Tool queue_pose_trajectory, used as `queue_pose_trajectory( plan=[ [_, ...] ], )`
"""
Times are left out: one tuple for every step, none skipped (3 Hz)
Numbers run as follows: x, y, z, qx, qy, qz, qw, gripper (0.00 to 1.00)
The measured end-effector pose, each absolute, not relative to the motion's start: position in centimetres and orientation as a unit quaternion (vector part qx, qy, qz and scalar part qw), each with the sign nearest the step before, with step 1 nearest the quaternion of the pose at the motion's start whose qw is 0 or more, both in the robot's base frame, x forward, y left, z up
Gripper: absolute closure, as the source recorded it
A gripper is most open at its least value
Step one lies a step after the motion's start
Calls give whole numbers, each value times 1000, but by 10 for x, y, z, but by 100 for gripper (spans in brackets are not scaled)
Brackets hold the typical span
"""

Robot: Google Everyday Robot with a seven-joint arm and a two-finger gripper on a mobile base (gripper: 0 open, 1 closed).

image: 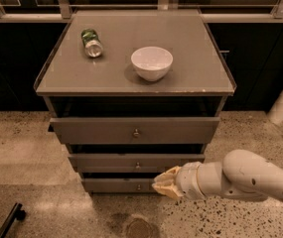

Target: Open bottom drawer

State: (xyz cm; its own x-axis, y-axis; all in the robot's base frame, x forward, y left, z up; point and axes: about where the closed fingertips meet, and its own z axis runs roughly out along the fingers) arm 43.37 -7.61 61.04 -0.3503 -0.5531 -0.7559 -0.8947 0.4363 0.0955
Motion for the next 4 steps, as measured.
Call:
queue_pose_trajectory(
  plan=[
    [434, -76, 610, -464, 780, 258, 331, 88],
    [437, -81, 586, -441, 785, 254, 353, 100],
    [454, -100, 549, -396, 781, 241, 418, 100],
    [465, -113, 496, -340, 791, 238, 450, 100]
  ],
)
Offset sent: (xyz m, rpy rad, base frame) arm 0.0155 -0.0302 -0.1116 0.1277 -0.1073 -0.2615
